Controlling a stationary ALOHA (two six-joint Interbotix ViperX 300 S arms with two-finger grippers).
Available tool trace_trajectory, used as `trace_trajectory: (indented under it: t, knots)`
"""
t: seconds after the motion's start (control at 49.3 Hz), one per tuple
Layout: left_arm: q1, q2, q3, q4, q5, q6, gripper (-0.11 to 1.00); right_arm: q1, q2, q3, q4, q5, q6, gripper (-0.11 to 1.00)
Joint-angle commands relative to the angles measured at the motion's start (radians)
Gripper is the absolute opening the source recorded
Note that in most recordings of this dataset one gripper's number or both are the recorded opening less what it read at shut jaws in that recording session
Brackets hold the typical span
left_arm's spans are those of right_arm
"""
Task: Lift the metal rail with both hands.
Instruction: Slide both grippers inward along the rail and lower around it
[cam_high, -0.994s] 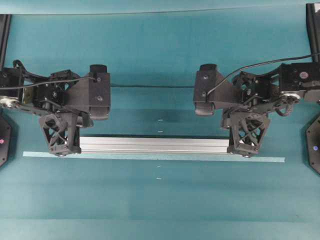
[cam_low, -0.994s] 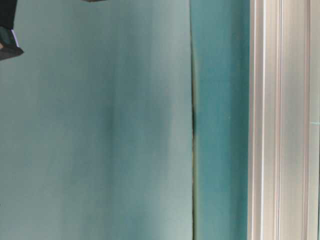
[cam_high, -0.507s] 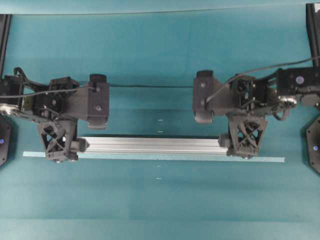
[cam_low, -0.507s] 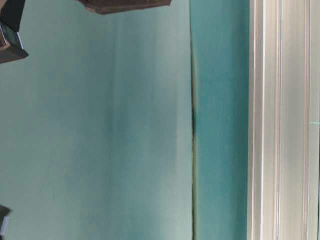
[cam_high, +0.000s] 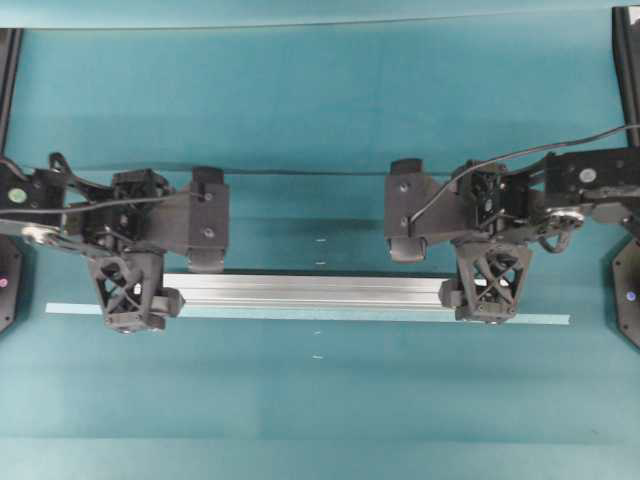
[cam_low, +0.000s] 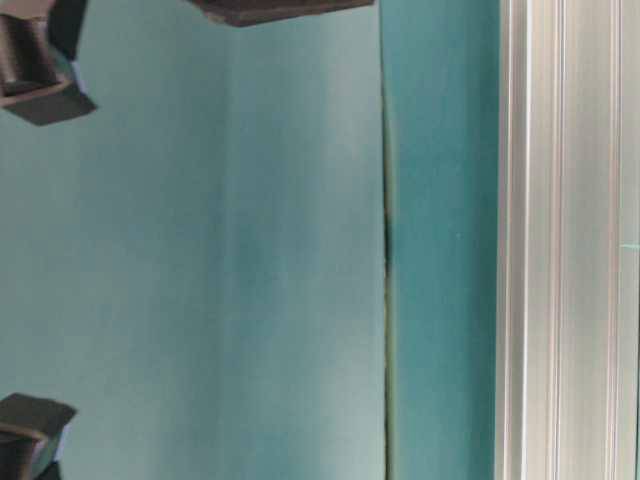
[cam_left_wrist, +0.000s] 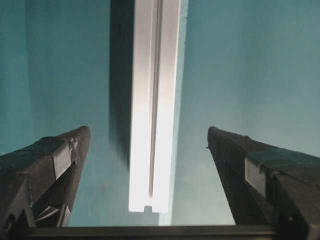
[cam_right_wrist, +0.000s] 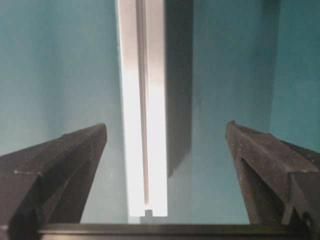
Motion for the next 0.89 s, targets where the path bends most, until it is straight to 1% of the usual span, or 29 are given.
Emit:
trace_trajectory:
  t: [0.0,0.264,0.426,0.568,0.731,0.873]
  knots:
    - [0.002,0.003,0.005,0.002,-0.034,-0.003,0.98,0.003,0.011,0.006,0.005,-0.017,-0.003,1.0]
    - [-0.005,0.023,0.058,0.002,-0.12,-0.017,0.98,0.014,0.021,0.049,0.025,-0.078,-0.003,1.0]
    - [-0.012,0.048,0.094,0.002,-0.167,-0.018,0.98,0.021,0.04,0.08,0.026,-0.117,-0.005,1.0]
    - [-0.015,0.066,0.098,0.003,-0.183,-0.028,0.98,0.025,0.063,0.106,0.029,-0.153,-0.005,1.0]
    - [-0.012,0.095,0.106,0.002,-0.222,-0.023,0.98,0.025,0.081,0.126,0.029,-0.207,-0.006,1.0]
    - [-0.006,0.126,0.109,0.003,-0.245,-0.02,0.98,0.023,0.097,0.14,0.029,-0.229,-0.011,1.0]
